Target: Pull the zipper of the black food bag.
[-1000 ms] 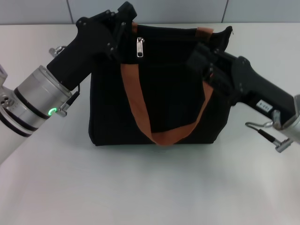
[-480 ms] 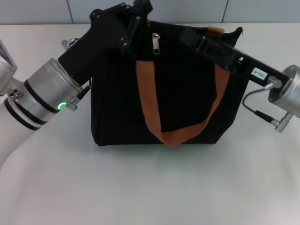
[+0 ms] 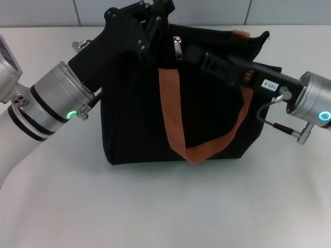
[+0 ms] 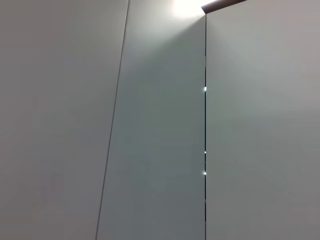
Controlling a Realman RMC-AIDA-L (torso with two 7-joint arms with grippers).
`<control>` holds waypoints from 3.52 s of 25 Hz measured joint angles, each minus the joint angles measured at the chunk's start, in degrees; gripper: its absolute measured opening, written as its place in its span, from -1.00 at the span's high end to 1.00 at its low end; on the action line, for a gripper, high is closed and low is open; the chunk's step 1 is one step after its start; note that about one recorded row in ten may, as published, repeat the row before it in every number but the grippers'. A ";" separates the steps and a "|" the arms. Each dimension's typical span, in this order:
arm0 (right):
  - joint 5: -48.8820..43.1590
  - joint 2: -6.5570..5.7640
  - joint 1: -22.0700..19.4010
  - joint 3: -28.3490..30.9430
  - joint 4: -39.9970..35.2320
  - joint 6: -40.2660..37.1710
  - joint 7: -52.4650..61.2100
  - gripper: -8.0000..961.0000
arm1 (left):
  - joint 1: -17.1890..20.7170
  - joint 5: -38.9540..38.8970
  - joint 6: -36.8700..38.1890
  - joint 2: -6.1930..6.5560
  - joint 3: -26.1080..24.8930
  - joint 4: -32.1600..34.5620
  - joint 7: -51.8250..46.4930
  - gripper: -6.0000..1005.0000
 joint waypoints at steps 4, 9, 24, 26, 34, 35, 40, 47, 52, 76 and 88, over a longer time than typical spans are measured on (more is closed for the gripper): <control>0.00 0.05 0.48 -0.57 0.30 1.03 0.06 0.36 | -0.16 -0.01 -0.18 0.00 0.00 -0.16 0.26 0.93; -0.09 0.11 1.96 -1.25 0.65 1.55 0.72 0.36 | -0.51 -0.01 -0.49 0.00 0.00 -0.47 0.29 0.93; 0.21 0.29 2.56 -1.27 0.88 1.95 1.55 0.36 | -0.72 -0.02 -1.16 0.00 -0.06 -1.13 1.71 0.93; 0.22 0.30 2.79 -1.16 1.36 2.27 1.56 0.36 | -0.72 -0.01 -1.16 0.00 0.00 -1.18 1.78 0.93; 0.28 0.30 3.22 -1.22 2.01 3.49 1.48 0.56 | -0.72 0.00 -0.43 0.00 0.00 -1.73 1.79 0.92; 0.28 0.30 3.22 -1.22 2.00 3.49 1.36 0.60 | -0.72 0.00 -0.42 0.00 0.00 -1.73 1.78 0.92; 0.35 0.30 2.81 -1.26 1.84 3.43 1.13 0.79 | -0.72 0.00 -0.31 0.00 0.00 -1.74 1.78 0.92; 0.46 0.26 1.56 -0.63 1.56 3.40 1.03 0.96 | -0.20 0.00 -0.13 0.00 -0.30 -1.68 1.76 0.92; 0.60 0.13 0.44 -0.46 0.73 3.38 1.04 0.98 | 0.36 -0.21 0.49 0.00 -0.41 -1.27 1.75 0.92; 4.33 0.13 -3.52 -0.42 -1.65 -4.62 -9.60 0.99 | 0.78 -0.45 0.64 0.00 -0.44 -1.12 1.74 0.91; 4.83 0.21 -3.13 -0.69 -0.65 -2.50 -10.45 0.88 | -0.28 -0.13 0.91 0.00 -0.44 -1.73 1.74 0.91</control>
